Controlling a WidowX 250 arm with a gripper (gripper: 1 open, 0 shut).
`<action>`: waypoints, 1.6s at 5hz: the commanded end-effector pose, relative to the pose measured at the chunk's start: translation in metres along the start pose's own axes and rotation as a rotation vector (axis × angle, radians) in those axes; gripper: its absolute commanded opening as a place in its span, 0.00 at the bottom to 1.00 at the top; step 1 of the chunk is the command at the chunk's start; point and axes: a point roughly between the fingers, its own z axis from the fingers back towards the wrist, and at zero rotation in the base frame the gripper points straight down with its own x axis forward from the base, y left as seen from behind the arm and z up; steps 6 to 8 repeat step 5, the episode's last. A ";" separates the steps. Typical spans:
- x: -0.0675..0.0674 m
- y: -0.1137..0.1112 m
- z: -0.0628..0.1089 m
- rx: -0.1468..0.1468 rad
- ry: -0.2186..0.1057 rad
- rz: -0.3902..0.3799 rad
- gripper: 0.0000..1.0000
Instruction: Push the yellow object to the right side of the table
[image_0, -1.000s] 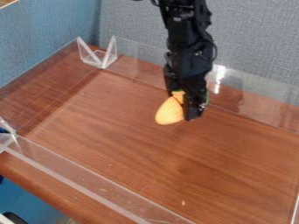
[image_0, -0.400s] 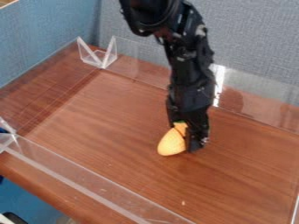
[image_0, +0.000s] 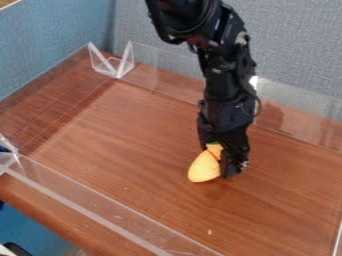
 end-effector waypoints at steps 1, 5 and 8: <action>0.016 -0.001 0.027 0.039 -0.075 0.019 0.00; 0.019 -0.008 0.024 0.049 -0.088 0.010 0.00; 0.019 -0.008 0.024 0.049 -0.088 0.010 0.00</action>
